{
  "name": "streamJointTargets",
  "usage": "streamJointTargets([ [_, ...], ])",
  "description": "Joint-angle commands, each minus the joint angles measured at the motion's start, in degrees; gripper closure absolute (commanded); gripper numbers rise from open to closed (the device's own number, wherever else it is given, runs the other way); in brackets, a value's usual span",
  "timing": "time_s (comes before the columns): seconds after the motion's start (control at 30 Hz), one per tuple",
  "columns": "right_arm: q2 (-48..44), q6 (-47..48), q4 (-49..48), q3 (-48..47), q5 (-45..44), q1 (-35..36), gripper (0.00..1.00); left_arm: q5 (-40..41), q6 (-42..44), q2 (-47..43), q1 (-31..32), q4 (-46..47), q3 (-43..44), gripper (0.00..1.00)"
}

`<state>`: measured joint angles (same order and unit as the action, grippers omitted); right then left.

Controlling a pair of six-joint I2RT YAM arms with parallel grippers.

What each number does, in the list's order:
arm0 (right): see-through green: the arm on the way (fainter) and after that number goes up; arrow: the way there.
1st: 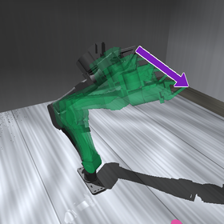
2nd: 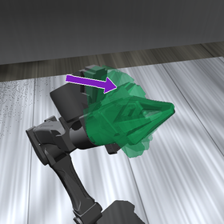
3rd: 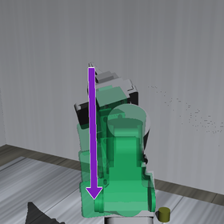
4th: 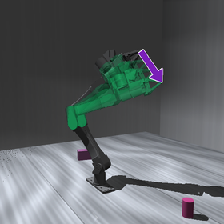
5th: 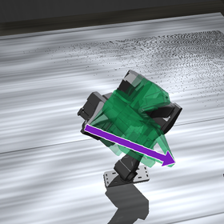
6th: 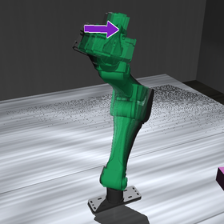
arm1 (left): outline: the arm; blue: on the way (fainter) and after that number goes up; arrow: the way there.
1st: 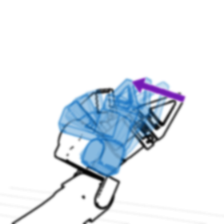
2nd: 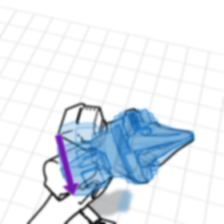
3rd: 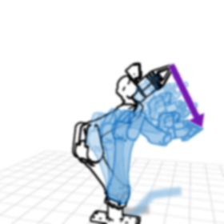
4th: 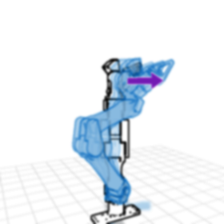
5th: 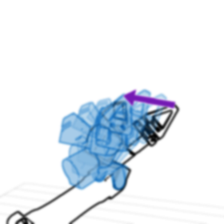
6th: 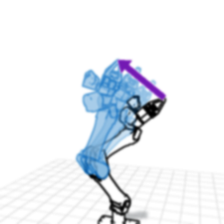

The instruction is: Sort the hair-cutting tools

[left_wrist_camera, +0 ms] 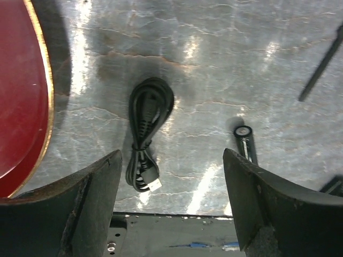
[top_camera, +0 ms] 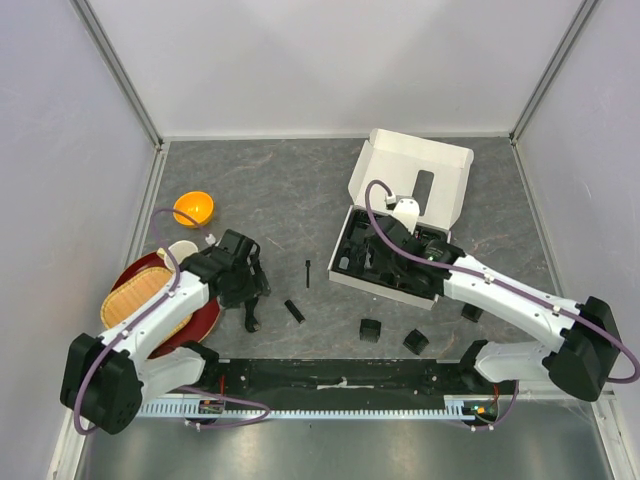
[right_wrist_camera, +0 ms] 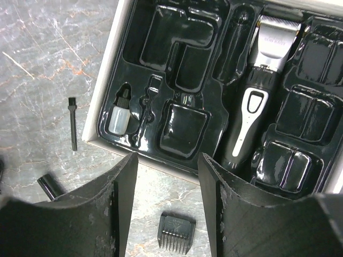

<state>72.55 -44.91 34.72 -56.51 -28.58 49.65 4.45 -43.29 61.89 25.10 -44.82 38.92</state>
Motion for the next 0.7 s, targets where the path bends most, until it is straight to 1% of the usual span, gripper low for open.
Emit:
streamJointTargets([
  [0.0,-2.4,2.5,-3.5,1.4,-0.6,-1.6,0.43,6.7,-6.2,1.3,1.5,-2.9,-1.0,0.18],
  [0.1,-2.8,3.7,-4.2,2.5,0.6,-2.9,0.43,5.5,-6.5,2.7,1.8,-1.9,-1.8,0.2],
  [0.13,-2.9,4.0,-4.5,2.8,1.2,-3.2,0.43,4.9,-6.5,3.1,1.8,-1.8,-2.0,0.24],
  [0.27,-3.8,4.2,-5.8,4.5,2.1,-5.0,0.43,2.3,-6.4,5.8,2.0,0.1,-3.6,0.44],
  [0.33,-3.9,4.0,-6.2,4.7,2.6,-5.4,0.43,2.1,-5.9,6.6,2.0,0.8,-3.7,0.49],
  [0.37,-3.8,3.9,-6.5,4.7,2.7,-5.6,0.43,1.5,-5.6,7.1,2.0,1.3,-3.8,0.54],
  [0.43,-3.8,3.7,-6.5,4.6,2.3,-5.9,0.43,0.7,-3.4,8.9,2.0,2.4,-3.8,0.61],
  [0.47,-4.1,3.8,-6.5,4.4,2.1,-6.1,0.43,-0.7,-2.2,9.6,2.0,3.7,-3.3,0.67],
  [0.53,-4.6,4.6,-6.4,4.3,1.7,-6.4,0.43,-1.4,-0.1,12.2,2.0,4.2,-2.7,0.71],
  [0.67,-6.7,6.2,-5.4,3.3,1.4,-7.0,0.43,-1.0,1.4,12.6,2.1,4.4,-0.5,0.86],
])
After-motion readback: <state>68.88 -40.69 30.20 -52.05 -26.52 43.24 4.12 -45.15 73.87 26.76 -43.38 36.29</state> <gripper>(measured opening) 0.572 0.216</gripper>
